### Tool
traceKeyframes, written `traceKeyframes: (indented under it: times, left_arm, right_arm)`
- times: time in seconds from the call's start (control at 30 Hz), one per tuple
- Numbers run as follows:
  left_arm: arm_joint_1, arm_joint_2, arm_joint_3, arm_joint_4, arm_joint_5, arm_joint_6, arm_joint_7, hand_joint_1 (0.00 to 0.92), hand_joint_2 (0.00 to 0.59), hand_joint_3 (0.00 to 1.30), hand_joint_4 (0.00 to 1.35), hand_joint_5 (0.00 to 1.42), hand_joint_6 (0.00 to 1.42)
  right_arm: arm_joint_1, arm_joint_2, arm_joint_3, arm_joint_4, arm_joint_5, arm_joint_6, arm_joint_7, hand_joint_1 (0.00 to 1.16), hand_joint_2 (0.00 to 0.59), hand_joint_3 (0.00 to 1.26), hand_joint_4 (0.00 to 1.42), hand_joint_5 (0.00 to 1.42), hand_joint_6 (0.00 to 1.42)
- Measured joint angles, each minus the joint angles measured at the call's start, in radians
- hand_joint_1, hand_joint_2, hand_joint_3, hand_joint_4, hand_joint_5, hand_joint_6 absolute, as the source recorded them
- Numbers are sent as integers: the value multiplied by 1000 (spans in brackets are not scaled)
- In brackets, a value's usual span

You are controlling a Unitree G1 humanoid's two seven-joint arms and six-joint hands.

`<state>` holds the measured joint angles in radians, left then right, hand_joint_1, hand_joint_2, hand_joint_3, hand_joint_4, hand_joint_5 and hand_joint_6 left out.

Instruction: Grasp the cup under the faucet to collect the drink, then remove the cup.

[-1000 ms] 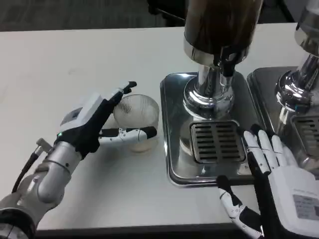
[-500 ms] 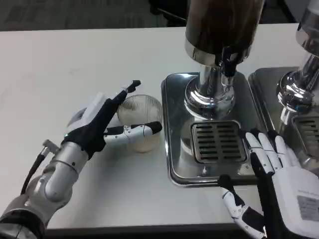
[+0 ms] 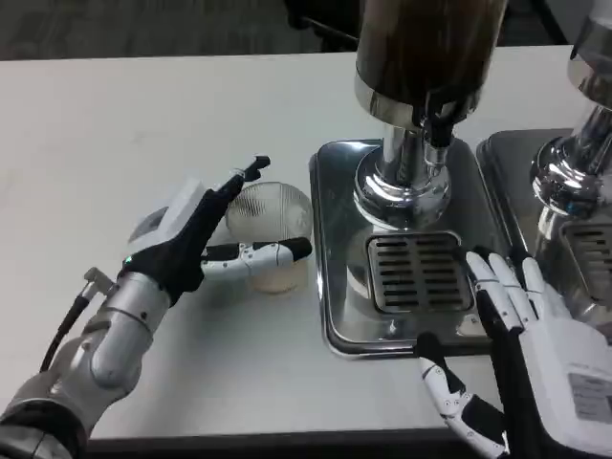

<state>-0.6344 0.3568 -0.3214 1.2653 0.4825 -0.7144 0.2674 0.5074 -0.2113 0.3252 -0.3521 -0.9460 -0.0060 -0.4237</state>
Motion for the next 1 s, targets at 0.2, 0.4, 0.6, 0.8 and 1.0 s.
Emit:
traceKeyframes:
  times: [0.2,0.4,0.6,0.8,1.0]
  left_arm:
    - [-2,5,-19,0,6,5,18,395,33,146,155,407,351]
    - [-2,6,-29,0,6,7,34,453,48,209,218,476,430]
    - [-2,5,-34,0,3,6,36,499,54,278,294,564,572]
    - [-2,5,-37,0,5,6,56,500,55,339,363,648,702]
    - [-2,4,-37,0,5,7,81,496,68,424,464,762,888]
  right_arm:
    - [-9,1,0,0,14,-7,6,446,452,146,94,1,94]
    - [-9,0,0,0,26,-14,7,446,452,153,100,3,96]
    - [-9,-1,-1,0,30,-16,15,442,446,155,107,3,97]
    - [-9,-3,-3,-1,31,-16,19,438,444,156,108,4,107]
    - [-9,-5,-4,-2,35,-25,20,436,444,156,109,4,110]
